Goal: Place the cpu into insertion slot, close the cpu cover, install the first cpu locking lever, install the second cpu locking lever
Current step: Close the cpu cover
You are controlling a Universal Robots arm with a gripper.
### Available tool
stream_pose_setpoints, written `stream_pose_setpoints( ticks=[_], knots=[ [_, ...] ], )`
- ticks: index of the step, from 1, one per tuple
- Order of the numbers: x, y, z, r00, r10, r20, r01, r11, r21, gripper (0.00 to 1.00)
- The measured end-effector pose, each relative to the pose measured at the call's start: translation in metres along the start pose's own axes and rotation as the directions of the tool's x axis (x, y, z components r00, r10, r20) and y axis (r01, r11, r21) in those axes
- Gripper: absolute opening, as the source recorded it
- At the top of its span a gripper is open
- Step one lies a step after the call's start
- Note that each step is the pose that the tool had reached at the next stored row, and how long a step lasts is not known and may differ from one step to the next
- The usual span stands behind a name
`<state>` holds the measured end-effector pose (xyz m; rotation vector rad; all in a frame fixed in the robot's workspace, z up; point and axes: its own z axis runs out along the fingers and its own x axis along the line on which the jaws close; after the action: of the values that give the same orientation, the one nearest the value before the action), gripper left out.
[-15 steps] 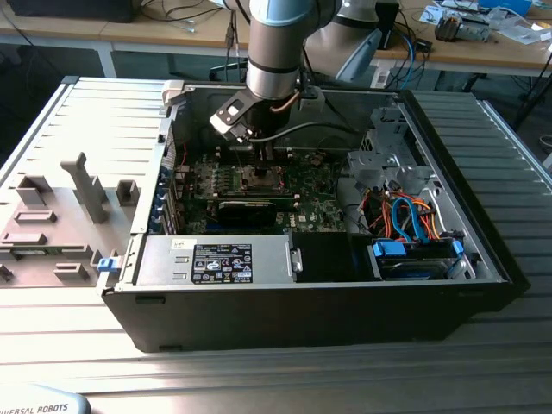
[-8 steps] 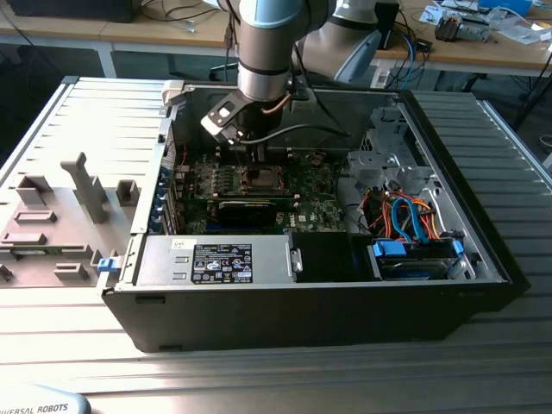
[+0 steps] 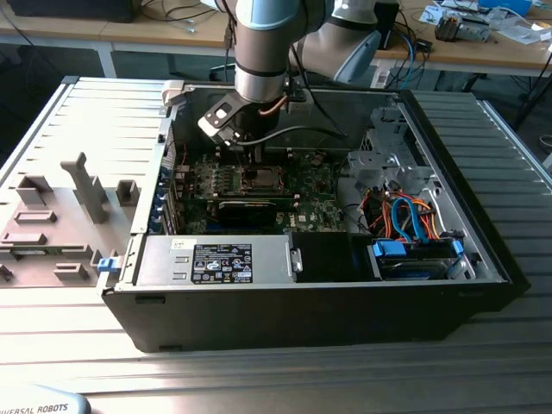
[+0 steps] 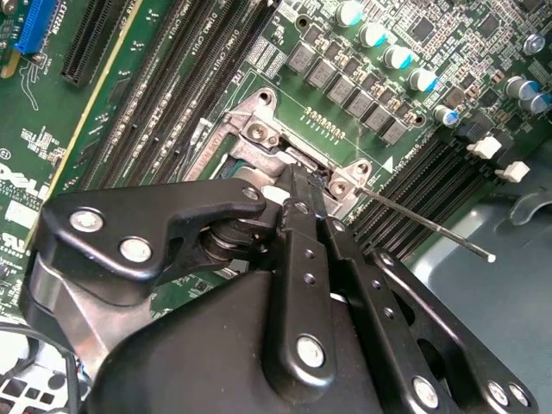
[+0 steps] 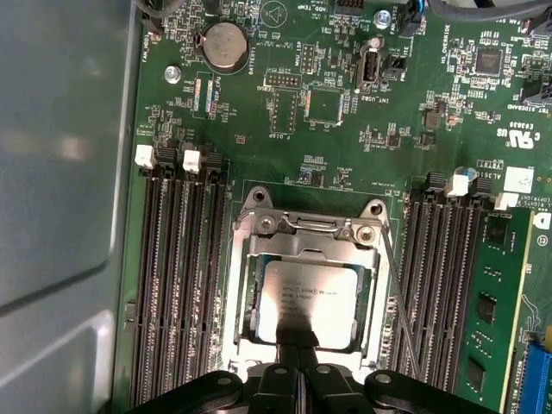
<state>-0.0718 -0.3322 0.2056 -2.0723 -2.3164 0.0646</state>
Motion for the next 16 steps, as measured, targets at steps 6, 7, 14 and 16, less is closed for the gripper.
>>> stream_pose_setpoints(
  ticks=[6,7,14,16],
  knots=[
    [-0.0012,0.0106,-0.0007,1.0,0.0,0.0001,0.0,1.0,-0.0003,0.11],
    [-0.0017,0.0156,-0.0012,1.0,0.0,-0.0001,0.0,1.0,0.0001,0.11],
    [-0.0028,0.0246,-0.0069,1.0,0.0,0.0001,0.0,1.0,0.0009,0.11],
    [-0.0029,0.0254,-0.0091,1.0,0.0,0.0002,0.0,1.0,0.0009,0.11]
  ],
)
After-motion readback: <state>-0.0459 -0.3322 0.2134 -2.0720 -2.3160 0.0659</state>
